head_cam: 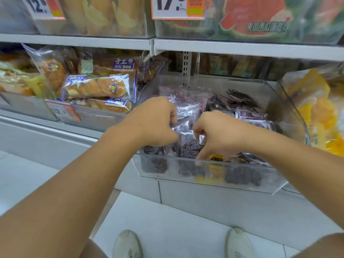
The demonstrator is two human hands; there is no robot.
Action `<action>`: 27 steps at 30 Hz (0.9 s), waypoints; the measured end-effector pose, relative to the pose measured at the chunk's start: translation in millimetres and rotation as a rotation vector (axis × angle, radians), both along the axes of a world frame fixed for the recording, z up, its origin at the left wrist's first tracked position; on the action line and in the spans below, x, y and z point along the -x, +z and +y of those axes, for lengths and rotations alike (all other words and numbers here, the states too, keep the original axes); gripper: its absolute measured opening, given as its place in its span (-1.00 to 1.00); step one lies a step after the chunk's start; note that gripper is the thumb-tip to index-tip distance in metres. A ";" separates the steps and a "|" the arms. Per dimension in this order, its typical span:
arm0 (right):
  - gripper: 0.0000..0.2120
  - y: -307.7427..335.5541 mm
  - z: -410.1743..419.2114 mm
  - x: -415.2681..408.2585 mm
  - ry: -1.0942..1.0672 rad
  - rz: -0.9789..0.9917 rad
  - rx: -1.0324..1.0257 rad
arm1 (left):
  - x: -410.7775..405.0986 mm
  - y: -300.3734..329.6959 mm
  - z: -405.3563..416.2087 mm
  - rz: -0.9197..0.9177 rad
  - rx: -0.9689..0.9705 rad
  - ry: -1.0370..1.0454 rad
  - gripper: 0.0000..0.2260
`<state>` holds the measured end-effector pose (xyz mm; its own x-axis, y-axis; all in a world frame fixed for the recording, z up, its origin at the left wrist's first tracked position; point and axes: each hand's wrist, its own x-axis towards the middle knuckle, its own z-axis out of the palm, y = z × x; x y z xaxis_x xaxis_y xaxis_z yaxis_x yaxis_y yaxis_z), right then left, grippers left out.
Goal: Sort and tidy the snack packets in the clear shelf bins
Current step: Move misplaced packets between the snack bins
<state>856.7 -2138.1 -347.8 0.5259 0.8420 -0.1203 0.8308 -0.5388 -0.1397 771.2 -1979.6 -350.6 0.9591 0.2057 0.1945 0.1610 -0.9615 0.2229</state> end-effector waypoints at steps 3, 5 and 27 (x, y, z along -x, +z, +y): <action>-0.58 -3.5 2.7 3.2 0.063 -0.143 -0.109 | -4.3 1.5 -3.8 0.022 -0.054 0.030 -0.80; -0.59 -11.6 5.6 4.0 0.069 -0.145 -0.144 | -5.6 1.7 -2.6 0.057 -0.021 -0.014 -0.80; -0.16 34.3 -65.8 -45.6 -0.187 -0.155 0.240 | -15.6 -11.6 -13.3 0.142 -0.058 -0.065 -0.43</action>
